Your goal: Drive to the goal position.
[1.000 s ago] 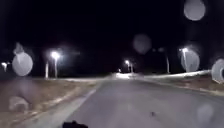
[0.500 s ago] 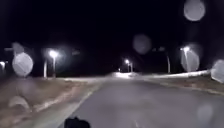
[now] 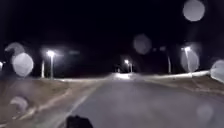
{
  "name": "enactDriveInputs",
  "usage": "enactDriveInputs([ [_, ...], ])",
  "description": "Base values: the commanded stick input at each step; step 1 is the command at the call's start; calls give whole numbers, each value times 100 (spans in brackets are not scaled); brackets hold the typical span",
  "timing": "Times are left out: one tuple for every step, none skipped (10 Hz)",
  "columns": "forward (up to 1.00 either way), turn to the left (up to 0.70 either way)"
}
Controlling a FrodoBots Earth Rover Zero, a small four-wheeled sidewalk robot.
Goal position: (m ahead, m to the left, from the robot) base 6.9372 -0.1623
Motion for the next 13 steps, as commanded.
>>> enactDriveInputs([
  [100,0],
  [100,-8],
  [100,-15],
  [100,-12],
  [100,-7],
  [100,-4],
  [100,-15],
  [100,-12],
  [100,-15],
  [100,-20],
  [100,-19],
  [100,-17],
  [100,-14],
])
